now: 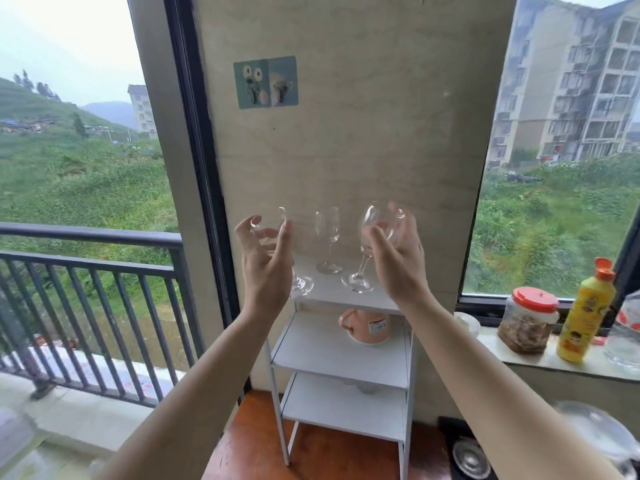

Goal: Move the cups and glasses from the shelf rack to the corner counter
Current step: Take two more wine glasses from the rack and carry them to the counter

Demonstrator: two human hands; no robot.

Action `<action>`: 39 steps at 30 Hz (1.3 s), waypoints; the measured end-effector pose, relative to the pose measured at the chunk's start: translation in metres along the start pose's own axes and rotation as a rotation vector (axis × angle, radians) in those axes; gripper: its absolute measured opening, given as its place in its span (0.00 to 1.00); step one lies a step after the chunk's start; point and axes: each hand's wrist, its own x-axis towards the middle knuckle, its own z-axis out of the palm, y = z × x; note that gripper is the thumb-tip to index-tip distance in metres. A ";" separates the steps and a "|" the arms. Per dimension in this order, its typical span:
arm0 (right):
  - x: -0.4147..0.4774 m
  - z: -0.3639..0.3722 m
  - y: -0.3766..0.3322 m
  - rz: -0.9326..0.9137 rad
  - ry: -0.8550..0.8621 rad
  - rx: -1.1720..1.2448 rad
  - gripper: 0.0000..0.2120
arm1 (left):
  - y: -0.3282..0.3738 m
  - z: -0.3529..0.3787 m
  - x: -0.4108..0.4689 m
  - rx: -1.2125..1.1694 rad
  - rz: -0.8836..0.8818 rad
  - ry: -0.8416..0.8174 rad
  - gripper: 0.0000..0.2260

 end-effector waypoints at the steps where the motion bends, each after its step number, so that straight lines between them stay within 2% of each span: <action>1: -0.004 -0.005 -0.006 -0.049 0.018 0.038 0.33 | 0.007 0.002 -0.004 -0.042 0.014 0.002 0.21; 4: -0.019 -0.026 -0.017 -0.195 0.093 0.094 0.29 | 0.024 0.013 -0.022 -0.144 0.045 -0.032 0.24; 7: -0.043 -0.058 -0.020 -0.255 0.177 0.087 0.26 | 0.029 0.035 -0.052 -0.278 -0.003 -0.121 0.24; 10: -0.074 -0.103 -0.013 -0.226 0.236 0.108 0.27 | 0.028 0.065 -0.094 -0.395 -0.040 -0.203 0.23; 15: -0.136 -0.195 -0.002 -0.150 0.416 -0.091 0.26 | 0.036 0.126 -0.174 -0.533 -0.078 -0.383 0.22; 19: -0.190 -0.276 -0.014 -0.109 0.575 -0.242 0.26 | 0.066 0.174 -0.238 -0.635 -0.182 -0.563 0.21; 22: -0.234 -0.335 -0.038 -0.095 0.693 -0.314 0.26 | 0.105 0.207 -0.289 -0.720 -0.253 -0.719 0.21; 29: -0.370 -0.481 -0.119 -0.091 0.950 -0.363 0.26 | 0.233 0.262 -0.441 -0.884 -0.206 -0.999 0.18; 36: -0.544 -0.618 -0.209 -0.043 1.127 -0.520 0.27 | 0.363 0.276 -0.646 -1.020 -0.359 -1.293 0.19; 39: -0.607 -0.664 -0.248 0.003 1.210 -0.604 0.27 | 0.412 0.279 -0.714 -1.050 -0.365 -1.410 0.20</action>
